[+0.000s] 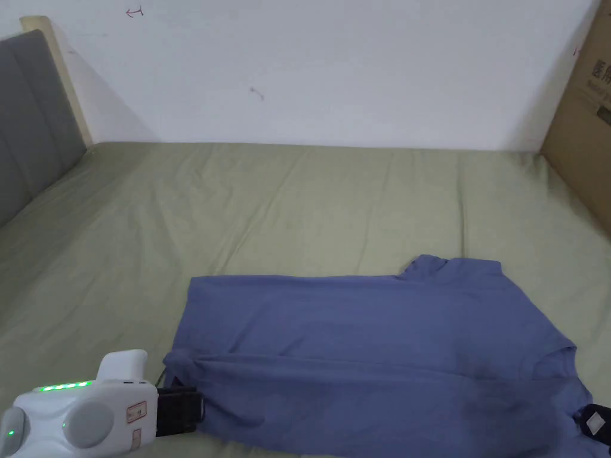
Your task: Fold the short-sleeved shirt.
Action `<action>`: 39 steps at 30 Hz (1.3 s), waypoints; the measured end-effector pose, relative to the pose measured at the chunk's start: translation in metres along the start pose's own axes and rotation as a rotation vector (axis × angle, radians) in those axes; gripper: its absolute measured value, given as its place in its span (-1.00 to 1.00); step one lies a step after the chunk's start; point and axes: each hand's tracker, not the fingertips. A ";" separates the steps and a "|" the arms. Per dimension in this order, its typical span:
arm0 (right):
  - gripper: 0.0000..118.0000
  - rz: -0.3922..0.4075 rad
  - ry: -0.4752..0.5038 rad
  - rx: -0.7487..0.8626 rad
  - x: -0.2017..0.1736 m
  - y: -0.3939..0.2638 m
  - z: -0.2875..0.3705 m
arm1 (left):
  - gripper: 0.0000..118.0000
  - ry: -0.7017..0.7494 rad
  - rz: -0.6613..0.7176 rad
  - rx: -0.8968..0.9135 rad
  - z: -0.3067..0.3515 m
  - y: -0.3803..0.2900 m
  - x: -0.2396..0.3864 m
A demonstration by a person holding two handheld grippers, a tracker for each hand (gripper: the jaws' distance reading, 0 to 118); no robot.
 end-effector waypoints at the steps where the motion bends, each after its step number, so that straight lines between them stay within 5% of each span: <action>1: -1.00 0.001 -0.003 -0.006 0.001 -0.001 0.002 | 0.87 0.013 0.002 -0.006 -0.010 0.005 0.003; 4: -1.00 0.021 -0.035 -0.020 0.007 -0.003 0.006 | 0.38 0.056 0.001 -0.114 -0.043 -0.004 0.007; 5: -1.00 0.027 -0.048 -0.024 0.010 -0.004 0.006 | 0.08 0.022 -0.003 -0.145 -0.046 -0.007 0.011; 6: -1.00 0.031 -0.069 -0.026 0.013 -0.004 0.004 | -0.50 -0.034 -0.021 -0.182 -0.043 -0.015 0.026; 7: -1.00 0.030 -0.083 -0.028 0.016 -0.004 0.003 | -0.84 -0.023 -0.095 -0.133 -0.038 -0.014 0.027; 10: -1.00 0.021 -0.111 -0.018 0.020 -0.001 0.003 | -0.84 -0.035 -0.198 -0.045 -0.021 -0.006 0.020; 13: -0.47 0.020 -0.155 -0.029 0.039 0.010 -0.012 | -0.85 -0.124 -0.109 -0.026 0.016 -0.004 0.028; 14: -0.47 0.010 -0.177 -0.035 0.046 0.014 -0.020 | -0.85 -0.076 -0.067 -0.047 0.024 -0.004 0.024; 15: 0.43 -0.013 -0.200 -0.052 0.055 0.019 -0.029 | -0.85 -0.093 -0.064 -0.035 0.031 -0.003 0.025; 16: 0.82 -0.041 -0.221 -0.084 0.071 0.021 -0.045 | -0.85 -0.099 -0.054 -0.024 0.036 -0.001 0.025; 17: 0.85 -0.056 -0.214 -0.134 0.080 0.023 -0.057 | -0.85 -0.104 -0.047 -0.023 0.041 0.002 0.026; 21: 0.83 -0.147 -0.241 -0.230 0.108 0.031 -0.102 | -0.85 -0.126 -0.011 -0.009 0.036 0.010 0.024; 23: 0.59 -0.156 -0.265 -0.302 0.114 0.029 -0.119 | -0.85 -0.121 -0.005 -0.007 0.045 0.006 0.040; 25: 0.03 -0.066 -0.303 -0.328 0.107 0.028 -0.125 | -0.85 -0.118 0.010 -0.018 0.050 0.002 0.051; 27: -0.89 0.105 -0.319 -0.280 0.091 0.032 -0.113 | -0.85 -0.116 0.013 0.007 0.051 0.006 0.043; 30: -0.89 0.107 -0.210 -0.267 0.089 0.036 -0.092 | -0.85 -0.133 0.027 0.013 0.058 0.008 0.044; 39: -0.89 0.054 -0.180 -0.254 0.105 0.013 -0.012 | -0.85 -0.105 -0.013 0.027 0.093 -0.009 -0.004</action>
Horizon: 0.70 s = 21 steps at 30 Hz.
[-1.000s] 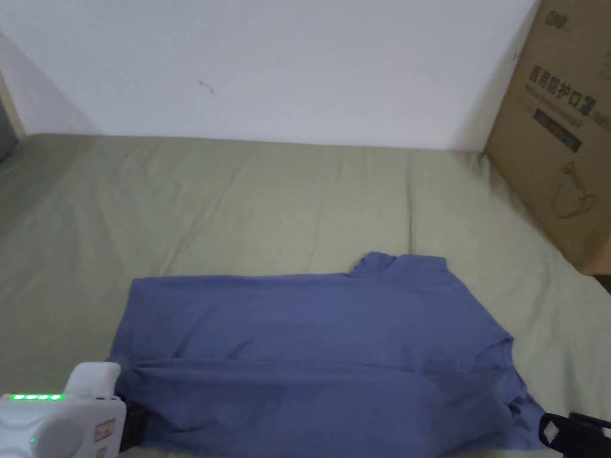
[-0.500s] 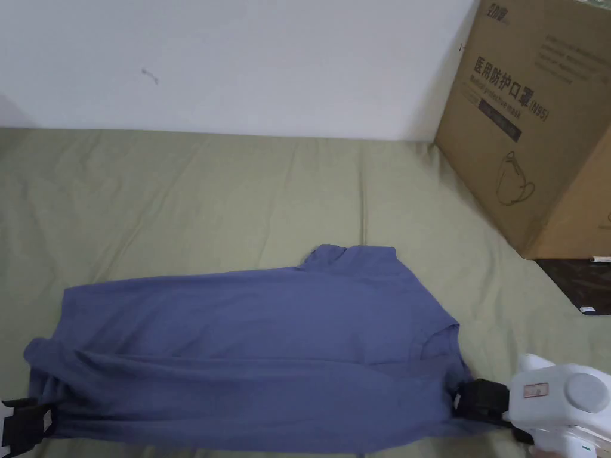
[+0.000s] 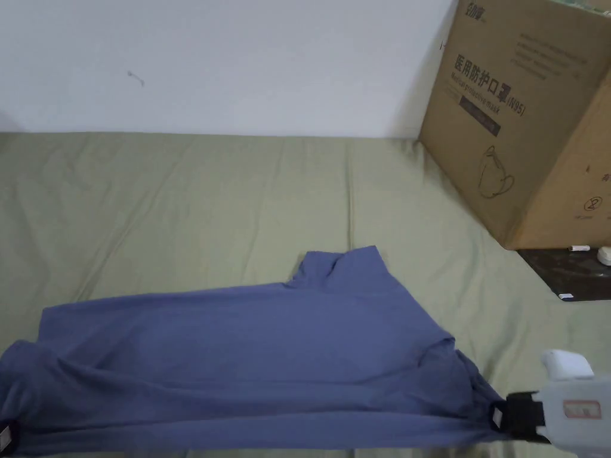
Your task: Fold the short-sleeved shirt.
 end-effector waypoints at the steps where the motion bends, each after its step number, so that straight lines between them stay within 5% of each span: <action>1: -0.89 0.002 0.000 -0.001 -0.019 -0.021 0.015 | -0.85 0.002 -0.006 -0.012 0.007 -0.008 -0.003; 5: -0.89 -0.036 -0.002 -0.075 -0.007 -0.065 0.018 | -0.84 -0.004 0.022 -0.079 0.020 -0.057 -0.033; 7: -0.70 -0.045 -0.018 -0.094 -0.002 -0.077 0.012 | -0.76 -0.117 0.080 -0.116 0.018 -0.080 -0.038; 8: -0.40 -0.055 -0.018 -0.093 -0.003 -0.082 0.013 | -0.56 -0.095 0.093 -0.113 0.020 -0.089 -0.032; 10: 0.57 -0.056 -0.061 -0.076 -0.007 -0.086 0.016 | 0.46 -0.062 0.104 -0.084 0.026 -0.093 -0.032; 11: 0.80 -0.059 -0.057 -0.054 -0.010 -0.087 0.019 | 0.85 -0.048 0.103 -0.062 0.029 -0.091 -0.032; 12: 0.90 -0.063 -0.048 -0.020 -0.013 -0.087 0.025 | 0.98 -0.044 0.099 -0.051 0.025 -0.090 -0.042; 19: 0.87 0.017 -0.035 0.149 -0.056 -0.056 0.047 | 0.82 0.006 0.043 0.130 0.061 -0.054 -0.004; 20: 0.76 0.038 -0.013 0.166 -0.067 -0.051 0.047 | 0.51 0.037 0.038 0.143 0.063 -0.049 -0.004; 21: 0.38 0.058 0.004 0.191 -0.078 -0.047 0.047 | -0.29 0.062 0.036 0.177 0.066 -0.047 -0.001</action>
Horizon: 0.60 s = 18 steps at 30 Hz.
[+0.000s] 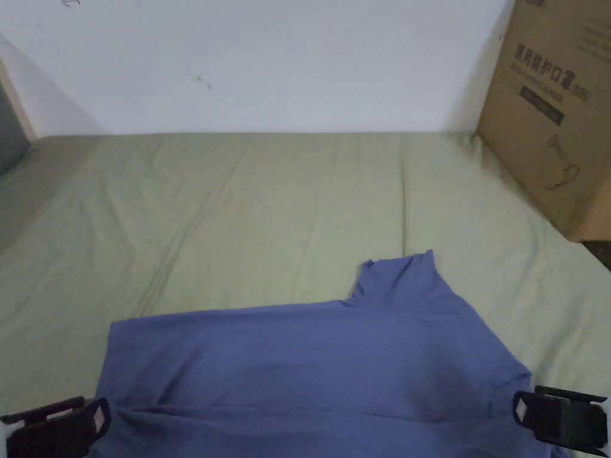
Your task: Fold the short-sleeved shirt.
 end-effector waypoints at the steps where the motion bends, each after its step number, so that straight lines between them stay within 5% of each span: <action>1: -0.17 0.020 0.012 0.030 -0.009 0.004 -0.001 | -0.92 0.019 -0.004 0.029 0.001 0.004 0.002; 2: -0.78 0.041 0.017 0.052 -0.018 0.009 -0.002 | -0.98 0.007 -0.015 0.051 -0.002 0.008 0.005; 3: -0.96 0.052 0.028 0.064 -0.026 0.013 -0.004 | -0.98 -0.014 -0.034 0.066 -0.004 0.012 0.021; 8: -0.96 0.010 0.129 0.026 -0.051 0.033 -0.022 | -0.98 -0.090 0.023 -0.021 -0.054 0.048 0.030; 14: -0.96 0.049 0.115 -0.014 -0.071 0.040 -0.036 | -0.90 -0.022 0.029 -0.260 -0.165 0.099 0.001; 17: -0.96 0.065 0.100 -0.046 -0.068 0.042 -0.044 | 1.00 0.043 0.001 -0.320 -0.209 0.102 -0.007; 18: -0.96 0.065 0.088 -0.053 -0.067 0.042 -0.046 | 0.92 0.474 -0.341 -0.350 -0.208 0.114 -0.022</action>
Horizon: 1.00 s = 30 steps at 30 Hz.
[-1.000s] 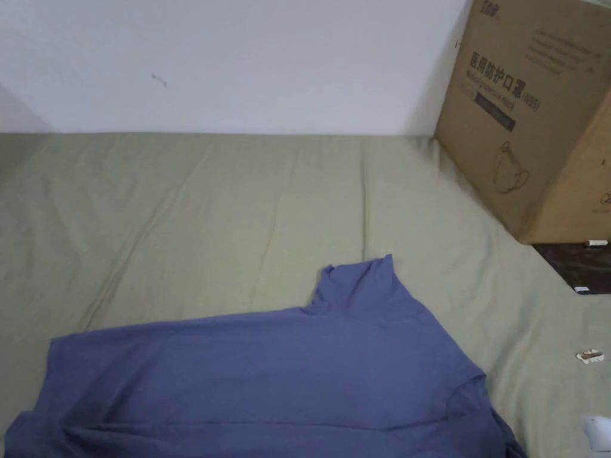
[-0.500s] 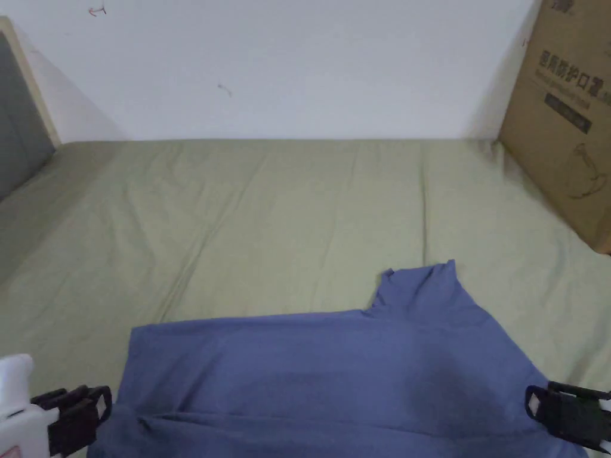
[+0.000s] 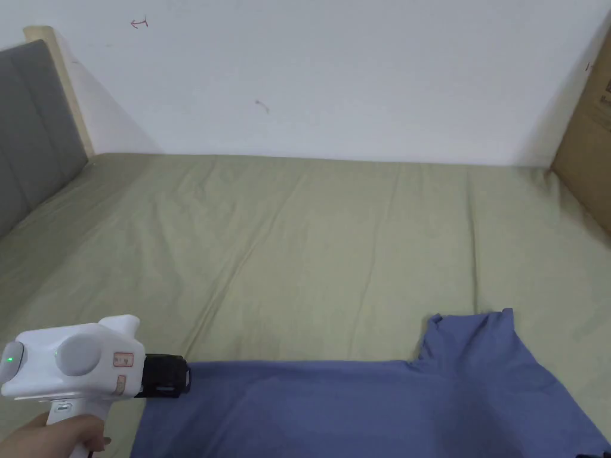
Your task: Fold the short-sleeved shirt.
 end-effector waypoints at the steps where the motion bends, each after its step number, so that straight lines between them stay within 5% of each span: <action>1: -0.96 -0.004 -0.009 -0.007 0.002 0.001 -0.002 | 0.89 -0.006 -0.007 -0.005 -0.007 -0.001 -0.005; 3: -0.96 -0.021 -0.019 -0.021 0.024 0.004 -0.015 | 0.85 0.004 -0.030 0.012 -0.019 0.008 0.004; 4: -0.96 -0.030 -0.023 -0.028 0.028 0.008 -0.020 | 0.59 0.008 -0.051 -0.020 -0.021 0.009 0.007; 6: -0.96 -0.036 -0.029 -0.049 0.036 0.021 -0.034 | -0.30 -0.065 -0.105 -0.035 -0.051 0.005 0.010; 8: -0.96 -0.023 -0.038 -0.058 0.042 0.040 -0.051 | -0.94 0.079 -0.239 -0.006 -0.040 0.006 0.007; 11: -0.80 -0.001 -0.061 -0.052 0.040 0.077 -0.080 | -0.94 -0.029 -0.210 0.025 -0.012 0.007 0.001; 13: 0.28 0.001 -0.073 -0.033 0.044 0.105 -0.104 | -0.94 -0.049 -0.223 0.053 0.003 0.012 -0.007; 14: 0.68 -0.010 -0.080 -0.029 0.058 0.119 -0.119 | -0.94 -0.047 -0.234 0.075 0.010 0.014 -0.011; 15: 0.87 -0.023 -0.083 -0.040 0.063 0.135 -0.139 | -0.94 -0.041 -0.242 0.083 0.017 0.015 -0.015; 19: 0.87 -0.037 -0.116 -0.134 0.081 0.174 -0.213 | -0.94 -0.071 -0.219 0.110 0.025 0.015 -0.027; 23: 0.81 -0.037 -0.203 -0.304 0.089 0.179 -0.264 | -0.94 -0.086 -0.184 0.120 0.042 0.013 -0.021; 26: 0.64 0.034 -0.204 -0.265 0.079 0.180 -0.258 | -0.94 -0.078 -0.177 0.111 0.030 0.014 -0.030; 29: -1.00 0.113 -0.168 -0.219 0.074 0.180 -0.233 | -0.94 -0.082 -0.166 0.100 0.031 0.008 -0.029; 30: -1.00 0.098 -0.098 -0.219 0.065 0.174 -0.209 | -0.94 -0.089 -0.154 0.097 0.032 0.006 -0.029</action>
